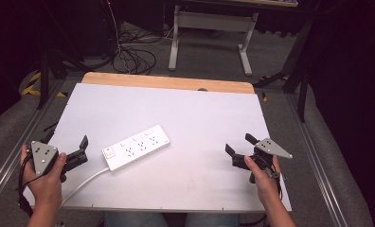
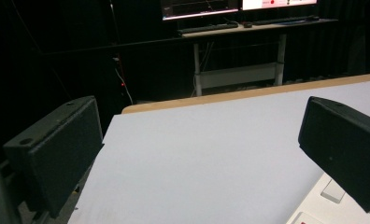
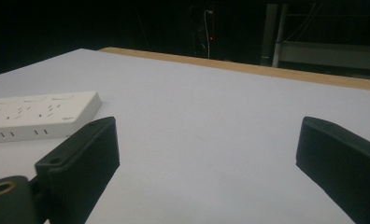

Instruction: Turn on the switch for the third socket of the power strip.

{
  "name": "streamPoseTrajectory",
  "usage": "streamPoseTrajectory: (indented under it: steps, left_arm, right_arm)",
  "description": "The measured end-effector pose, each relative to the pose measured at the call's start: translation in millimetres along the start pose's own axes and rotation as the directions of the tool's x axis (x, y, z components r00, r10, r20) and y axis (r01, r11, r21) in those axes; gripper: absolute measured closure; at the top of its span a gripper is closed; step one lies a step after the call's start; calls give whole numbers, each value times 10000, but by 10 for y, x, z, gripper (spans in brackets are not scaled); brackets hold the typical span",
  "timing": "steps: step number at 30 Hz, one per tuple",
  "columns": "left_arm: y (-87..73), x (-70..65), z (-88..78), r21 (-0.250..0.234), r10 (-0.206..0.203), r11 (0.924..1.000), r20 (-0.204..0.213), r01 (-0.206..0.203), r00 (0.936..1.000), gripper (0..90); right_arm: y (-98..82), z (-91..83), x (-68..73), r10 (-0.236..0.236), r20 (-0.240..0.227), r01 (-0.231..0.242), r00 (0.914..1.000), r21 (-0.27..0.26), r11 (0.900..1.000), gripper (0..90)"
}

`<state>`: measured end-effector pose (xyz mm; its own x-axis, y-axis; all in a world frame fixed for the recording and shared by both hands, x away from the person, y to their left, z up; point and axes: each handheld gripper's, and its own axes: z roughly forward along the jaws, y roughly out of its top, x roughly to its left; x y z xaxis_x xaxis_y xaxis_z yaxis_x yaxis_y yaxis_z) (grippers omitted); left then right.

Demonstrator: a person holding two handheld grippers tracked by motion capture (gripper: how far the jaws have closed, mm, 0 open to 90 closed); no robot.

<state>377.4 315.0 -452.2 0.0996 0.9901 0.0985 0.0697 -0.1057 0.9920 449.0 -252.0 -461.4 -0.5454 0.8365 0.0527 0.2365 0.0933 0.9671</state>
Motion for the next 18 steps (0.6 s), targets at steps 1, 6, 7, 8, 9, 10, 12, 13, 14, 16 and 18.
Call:
streamPoseTrajectory:
  steps: [1, 6, 7, 8, 9, 10, 12, 13, 14, 16, 18]
  left_arm:
    - [1, -4, 5, 1, 17, 10000, 54, -17, 10000, 3]
    - [-2, 1, 16, -19, -186, 9998, 133, 187, 9997, 3]
    - [-2, 8, 19, -12, -229, 9997, 112, 229, 9997, 3]
    - [-3, 12, 23, -5, -292, 9996, 99, 292, 9995, 3]
    - [-6, 13, 29, -9, -373, 9993, 65, 373, 9993, 3]
    - [-7, 15, 39, -23, -433, 9991, -9, 433, 9991, 4]
    - [-5, 9, 62, -16, -499, 9988, -327, 499, 9982, 11]
    - [-2, 4, 70, -9, -524, 9986, -475, 524, 9975, 20]
    - [-2, 4, 70, -9, -524, 9986, -475, 524, 9975, 27]
    - [3, -13, 94, -56, -497, 9988, -821, 494, 9954, 40]
    - [7, -23, 98, -91, -463, 9989, -895, 457, 9949, 47]
  right_arm:
    - [2, -12, 0, 26, 8, -26, 10000, -12, 10000, 65]
    - [6, -47, -6, 97, 81, -97, 9999, -102, 9999, 65]
    - [3, -44, -6, 95, 90, -94, 9999, -92, 9999, 65]
    - [0, -40, -4, 98, 87, -97, 9999, -72, 9999, 65]
    - [-3, -36, -2, 73, 76, -73, 9999, -17, 10000, 65]
    - [-5, -32, 2, 60, 59, -60, 10000, -1, 10000, 65]
    - [-7, -35, 5, 50, 44, -50, 10000, 7, 10000, 65]
    - [-7, -38, 4, 69, 45, -69, 10000, -20, 10000, 65]
    - [-7, -42, -1, 72, 60, -71, 10000, -24, 10000, 66]
    - [-9, -44, -8, 77, 107, -77, 9999, -9, 10000, 66]
    - [-10, -43, -9, 95, 108, -95, 9999, 25, 10000, 66]
